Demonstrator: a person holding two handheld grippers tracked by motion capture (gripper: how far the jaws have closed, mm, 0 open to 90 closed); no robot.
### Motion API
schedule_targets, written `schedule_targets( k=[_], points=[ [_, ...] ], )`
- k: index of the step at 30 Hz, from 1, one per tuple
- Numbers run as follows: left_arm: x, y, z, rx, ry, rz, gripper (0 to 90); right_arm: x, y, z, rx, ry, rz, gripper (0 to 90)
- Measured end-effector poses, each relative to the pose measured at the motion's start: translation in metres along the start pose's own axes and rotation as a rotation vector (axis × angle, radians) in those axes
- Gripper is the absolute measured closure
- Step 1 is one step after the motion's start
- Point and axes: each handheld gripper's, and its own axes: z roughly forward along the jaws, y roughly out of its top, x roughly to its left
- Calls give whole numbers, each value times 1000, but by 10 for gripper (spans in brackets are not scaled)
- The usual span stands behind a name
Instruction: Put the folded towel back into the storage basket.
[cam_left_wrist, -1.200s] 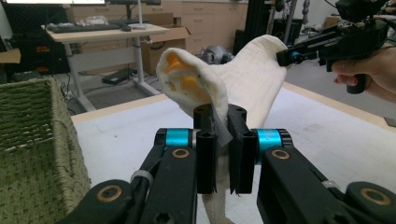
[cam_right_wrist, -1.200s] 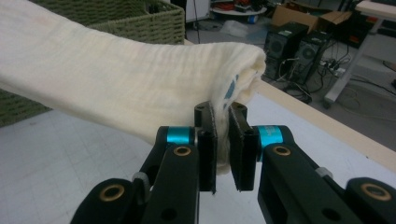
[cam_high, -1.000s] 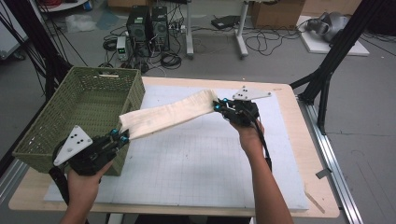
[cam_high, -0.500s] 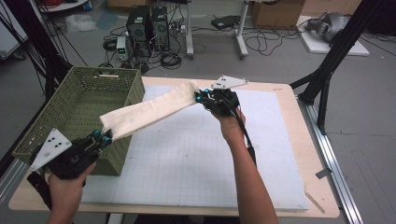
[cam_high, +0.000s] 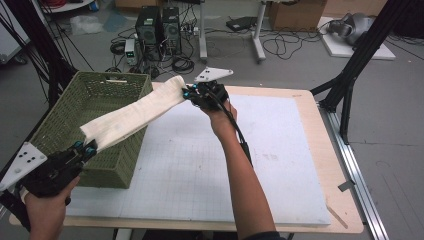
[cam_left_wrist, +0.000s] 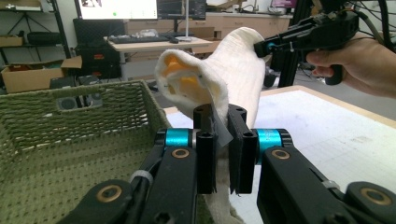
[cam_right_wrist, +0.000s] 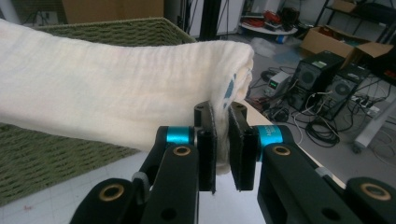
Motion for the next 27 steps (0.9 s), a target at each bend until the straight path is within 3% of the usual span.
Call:
schedule_targets(
  k=[13, 27],
  points=[
    [26, -4, -18, -13, 71, -16, 829, 14, 28, 47, -3, 43, -34, 831],
    [55, -12, -36, 15, 164, -38, 827, 34, 59, 109, 22, 82, -80, 830]
  ],
)
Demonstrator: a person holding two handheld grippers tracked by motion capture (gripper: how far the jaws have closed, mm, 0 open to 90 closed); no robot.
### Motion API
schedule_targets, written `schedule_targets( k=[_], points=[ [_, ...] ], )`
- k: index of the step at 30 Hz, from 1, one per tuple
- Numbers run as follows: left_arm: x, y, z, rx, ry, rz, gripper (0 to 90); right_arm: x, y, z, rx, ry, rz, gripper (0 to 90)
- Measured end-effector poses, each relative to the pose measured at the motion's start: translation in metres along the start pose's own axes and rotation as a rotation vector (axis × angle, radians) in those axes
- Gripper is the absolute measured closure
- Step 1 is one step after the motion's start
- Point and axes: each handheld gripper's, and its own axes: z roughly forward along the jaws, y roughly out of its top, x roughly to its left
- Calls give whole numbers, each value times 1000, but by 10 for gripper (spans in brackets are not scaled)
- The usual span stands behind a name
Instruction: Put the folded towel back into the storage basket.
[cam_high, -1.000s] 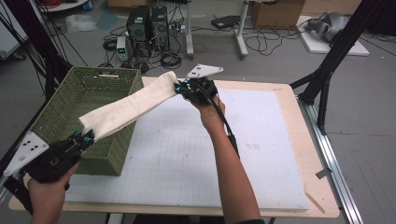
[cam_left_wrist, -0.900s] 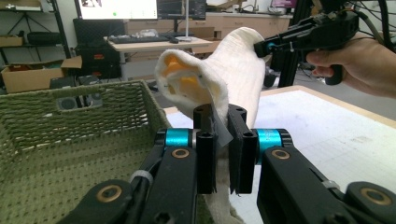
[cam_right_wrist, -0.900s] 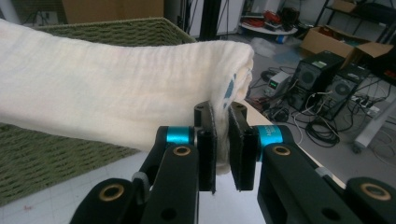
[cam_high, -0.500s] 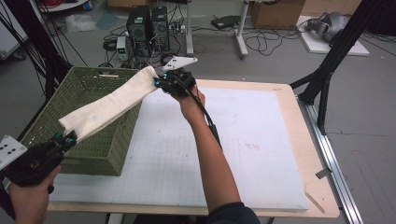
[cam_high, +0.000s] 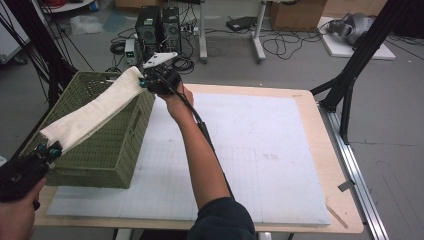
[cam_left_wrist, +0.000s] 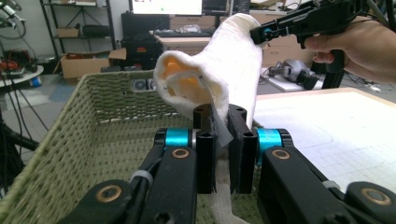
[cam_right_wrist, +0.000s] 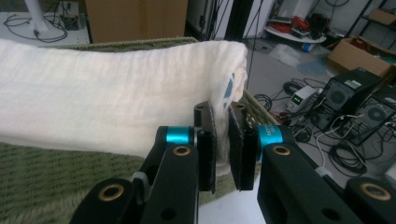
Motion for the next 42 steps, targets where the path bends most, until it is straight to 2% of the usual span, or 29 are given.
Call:
schedule_targets(
  k=[8, 17, 22, 23, 24, 25, 26, 27, 28, 30, 34, 37, 40, 42],
  points=[
    [13, 3, -4, 20, 33, 3, 824, 7, 6, 29, 11, 10, 19, 830],
    [32, -2, 4, 67, 58, -15, 821, 11, 10, 56, 38, -15, 24, 830],
    [37, -6, 9, 98, 67, -11, 810, 13, 11, 67, 41, -32, 29, 830],
    [39, -6, 10, 111, 84, -15, 780, 13, 10, 69, 41, -33, 34, 828],
    [41, -7, 11, 122, 114, -29, 680, 15, 9, 73, 50, -53, 29, 811],
    [42, -7, 10, 126, 154, -48, 520, 16, 7, 76, 61, -91, 20, 732],
    [44, -5, 8, 111, 175, -68, 370, 17, 5, 78, 67, -119, 26, 595],
    [44, -4, 5, 93, 178, -74, 291, 16, 4, 78, 64, -133, 53, 514],
    [43, -1, 0, 70, 177, -63, 281, 16, 4, 76, 55, -133, 72, 496],
    [40, 6, -5, 50, 174, -40, 278, 13, 6, 70, 45, -122, 70, 484],
    [35, 12, -5, 32, 150, -31, 283, 10, 8, 55, 26, -91, 80, 459],
    [30, 11, -1, 21, 106, -55, 267, 10, 6, 38, 21, -56, 78, 446],
    [20, 10, 4, -1, 59, -98, 208, 4, 1, 16, 27, -2, 107, 391],
    [13, 9, 9, 8, 27, -99, 163, -1, -5, 0, 47, 25, 123, 347]
  ],
)
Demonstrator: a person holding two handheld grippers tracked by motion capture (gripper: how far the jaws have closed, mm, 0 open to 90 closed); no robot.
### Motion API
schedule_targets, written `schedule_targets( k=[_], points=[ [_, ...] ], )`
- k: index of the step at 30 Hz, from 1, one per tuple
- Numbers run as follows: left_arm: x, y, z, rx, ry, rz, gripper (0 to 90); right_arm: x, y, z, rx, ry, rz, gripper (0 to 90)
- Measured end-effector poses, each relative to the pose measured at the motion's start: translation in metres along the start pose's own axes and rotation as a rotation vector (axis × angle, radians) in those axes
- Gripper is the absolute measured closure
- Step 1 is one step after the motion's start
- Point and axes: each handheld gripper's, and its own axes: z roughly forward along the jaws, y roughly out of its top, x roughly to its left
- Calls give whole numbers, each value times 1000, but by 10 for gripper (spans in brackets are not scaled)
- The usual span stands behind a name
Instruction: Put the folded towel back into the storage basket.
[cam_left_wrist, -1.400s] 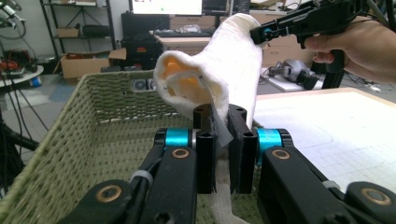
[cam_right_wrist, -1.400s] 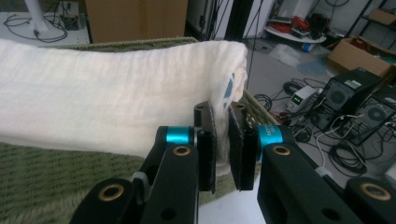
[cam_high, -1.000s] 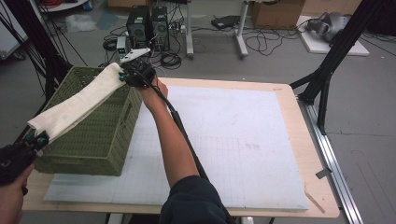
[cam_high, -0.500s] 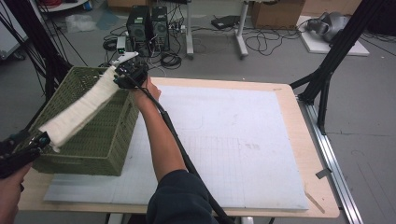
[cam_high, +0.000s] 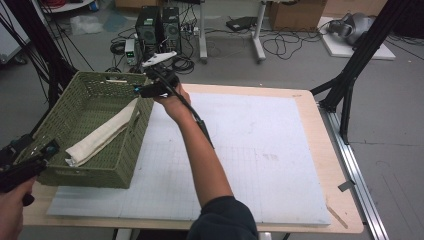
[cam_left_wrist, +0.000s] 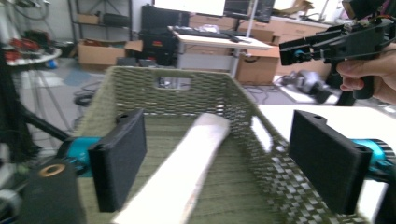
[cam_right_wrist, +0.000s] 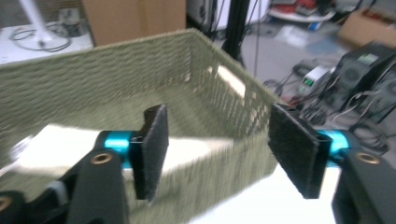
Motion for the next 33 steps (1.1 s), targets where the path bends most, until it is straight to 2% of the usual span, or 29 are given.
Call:
schedule_targets(
  k=[2, 4, 7, 13, 17, 21, 22, 23, 25, 27, 30, 33],
  points=[
    [-9, -1, 7, 19, -54, 16, 158, -6, -8, -15, 15, 15, 16, 305],
    [-20, -2, 14, 30, -105, 28, 158, -15, -19, -34, 34, 9, 35, 227],
    [-40, -3, 27, 38, -181, 46, 158, -30, -39, -65, 26, 5, 68, 203],
    [-68, -4, 46, 52, -253, 35, 160, -45, -69, -117, 29, -48, 67, 197],
    [-87, -2, 56, 52, -300, 35, 160, -50, -88, -142, 26, -74, 75, 197],
    [-109, -2, 69, 59, -353, 55, 160, -51, -107, -167, 14, -100, 91, 196],
    [-115, -3, 72, 61, -367, 58, 160, -52, -113, -175, 19, -112, 93, 191],
    [-120, -4, 75, 62, -383, 60, 160, -52, -117, -181, 46, -122, 96, 187],
    [-131, -7, 82, 74, -417, 69, 160, -52, -126, -196, 42, -154, 90, 187],
    [-141, -10, 88, 85, -439, 73, 160, -53, -136, -210, 34, -160, 102, 187],
    [-159, -18, 99, 94, -495, 68, 160, -53, -153, -232, 22, -193, 113, 186],
    [-174, -28, 108, 102, -544, 84, 160, -49, -173, -253, 23, -220, 120, 186]
  ],
)
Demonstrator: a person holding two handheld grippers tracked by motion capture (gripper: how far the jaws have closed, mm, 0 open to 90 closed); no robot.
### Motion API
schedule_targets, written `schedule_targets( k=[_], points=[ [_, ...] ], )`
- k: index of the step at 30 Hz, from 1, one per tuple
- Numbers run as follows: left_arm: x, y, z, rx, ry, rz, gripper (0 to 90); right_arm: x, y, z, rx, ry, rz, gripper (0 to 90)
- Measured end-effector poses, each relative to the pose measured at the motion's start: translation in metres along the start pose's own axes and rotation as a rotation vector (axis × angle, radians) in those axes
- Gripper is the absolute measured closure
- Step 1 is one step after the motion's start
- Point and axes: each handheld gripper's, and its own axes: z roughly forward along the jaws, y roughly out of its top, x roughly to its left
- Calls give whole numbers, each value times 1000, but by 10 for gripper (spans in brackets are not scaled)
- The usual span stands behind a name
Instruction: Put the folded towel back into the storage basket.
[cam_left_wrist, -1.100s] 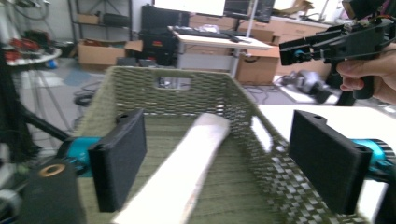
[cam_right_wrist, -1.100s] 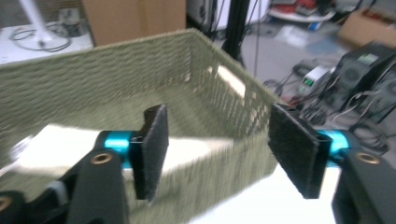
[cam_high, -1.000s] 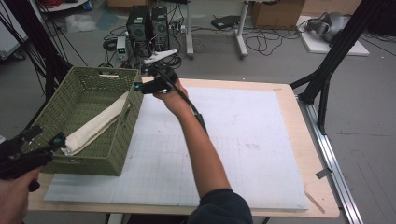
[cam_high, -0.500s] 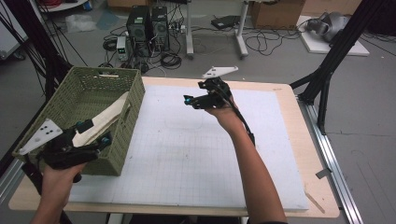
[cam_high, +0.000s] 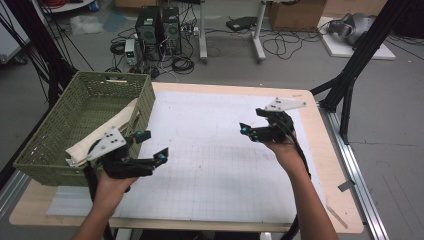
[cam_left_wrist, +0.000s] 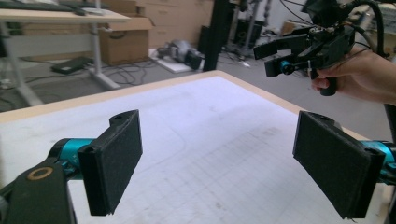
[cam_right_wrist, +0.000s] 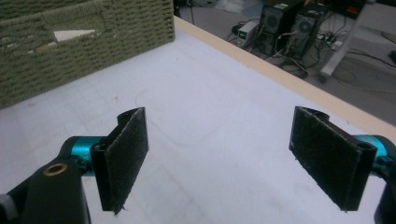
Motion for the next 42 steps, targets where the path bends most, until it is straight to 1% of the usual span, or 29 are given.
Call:
schedule_targets(
  k=[1, 2, 3, 5, 6, 8, 9, 10, 13, 16, 18, 19, 21, 22, 24, 25, 27, 28, 30, 36, 39, 42],
  points=[
    [-2, -2, 4, 3, -9, 6, 160, -1, -10, -9, -11, -2, 17, 186],
    [-5, -6, 10, 6, -28, 9, 160, -1, -16, -14, -24, -8, 23, 186],
    [-7, -9, 15, 5, -39, 15, 160, -1, -27, -21, -28, -13, 40, 186],
    [-11, -13, 23, 8, -55, 23, 160, -1, -45, -31, -15, -38, 33, 185],
    [-12, -16, 29, 9, -68, 29, 161, 1, -51, -35, -8, -41, 34, 186],
    [-14, -20, 37, 13, -79, 38, 160, 4, -67, -46, -11, -57, 43, 186],
    [-14, -22, 42, 14, -90, 41, 160, 5, -72, -49, -13, -63, 46, 185],
    [-15, -25, 46, 17, -97, 42, 160, 8, -78, -55, -24, -79, 48, 186],
    [-17, -35, 54, 28, -123, 46, 161, 16, -93, -71, -42, -113, 64, 186],
    [-17, -47, 58, 45, -133, 47, 161, 25, -110, -85, -65, -153, 69, 183],
    [-17, -53, 60, 55, -136, 51, 161, 30, -119, -91, -60, -174, 82, 173],
    [-17, -56, 61, 54, -136, 50, 161, 32, -123, -93, -58, -191, 80, 173],
    [-16, -59, 65, 49, -127, 42, 161, 31, -128, -95, -49, -192, 85, 173],
    [-16, -60, 67, 46, -125, 39, 161, 31, -131, -96, -57, -196, 99, 173],
    [-18, -60, 70, 44, -125, 47, 161, 30, -136, -96, -59, -198, 102, 173],
    [-19, -60, 71, 45, -123, 55, 162, 30, -138, -96, -45, -193, 92, 173],
    [-19, -62, 73, 51, -121, 59, 162, 28, -142, -94, -15, -199, 79, 173],
    [-19, -62, 74, 54, -123, 58, 162, 28, -143, -94, -13, -196, 77, 173],
    [-18, -63, 75, 56, -119, 54, 162, 27, -143, -95, -15, -196, 78, 173],
    [-17, -65, 73, 59, -108, 52, 162, 26, -140, -99, -50, -207, 76, 170],
    [-17, -65, 72, 61, -104, 55, 163, 28, -140, -99, -42, -208, 84, 169],
    [-16, -65, 72, 66, -107, 58, 163, 29, -138, -98, -50, -207, 81, 169]
  ],
)
